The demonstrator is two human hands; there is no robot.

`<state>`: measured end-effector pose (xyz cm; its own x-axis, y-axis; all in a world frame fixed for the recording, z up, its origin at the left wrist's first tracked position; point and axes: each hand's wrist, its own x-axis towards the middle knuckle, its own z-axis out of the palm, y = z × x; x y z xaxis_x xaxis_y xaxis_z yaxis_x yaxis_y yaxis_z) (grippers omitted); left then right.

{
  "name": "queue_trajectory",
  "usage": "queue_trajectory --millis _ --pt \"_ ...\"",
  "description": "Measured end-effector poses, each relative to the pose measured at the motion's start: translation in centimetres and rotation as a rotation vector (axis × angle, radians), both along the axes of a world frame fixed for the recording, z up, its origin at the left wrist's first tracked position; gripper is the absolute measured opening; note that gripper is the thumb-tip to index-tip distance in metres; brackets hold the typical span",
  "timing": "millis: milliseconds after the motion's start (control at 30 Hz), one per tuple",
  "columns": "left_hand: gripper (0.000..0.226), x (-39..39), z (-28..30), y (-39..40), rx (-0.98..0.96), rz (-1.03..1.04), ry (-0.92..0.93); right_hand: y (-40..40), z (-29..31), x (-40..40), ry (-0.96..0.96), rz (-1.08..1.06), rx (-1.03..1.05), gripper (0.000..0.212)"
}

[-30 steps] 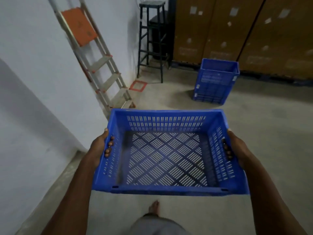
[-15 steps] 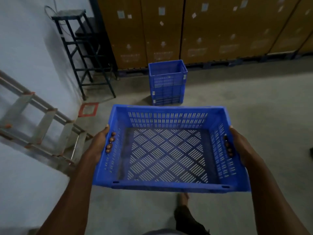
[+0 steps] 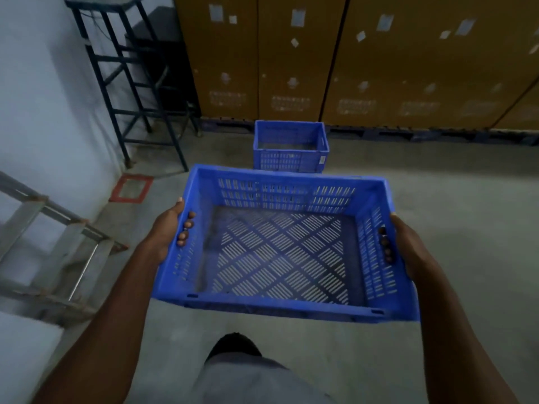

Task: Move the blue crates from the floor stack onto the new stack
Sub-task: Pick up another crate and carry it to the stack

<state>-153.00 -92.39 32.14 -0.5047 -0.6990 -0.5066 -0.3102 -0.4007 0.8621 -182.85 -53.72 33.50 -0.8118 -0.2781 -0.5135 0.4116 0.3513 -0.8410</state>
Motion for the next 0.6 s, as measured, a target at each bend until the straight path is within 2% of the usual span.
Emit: queue_trajectory --millis 267,600 --pt "0.052 -16.1 -1.6 -12.3 -0.071 0.009 -0.048 -13.0 -2.3 -17.6 0.004 0.042 -0.01 0.05" --pt "0.054 -38.7 -0.2 -27.5 -0.11 -0.071 -0.098 -26.1 -2.6 -36.4 0.011 -0.067 -0.015 0.054"
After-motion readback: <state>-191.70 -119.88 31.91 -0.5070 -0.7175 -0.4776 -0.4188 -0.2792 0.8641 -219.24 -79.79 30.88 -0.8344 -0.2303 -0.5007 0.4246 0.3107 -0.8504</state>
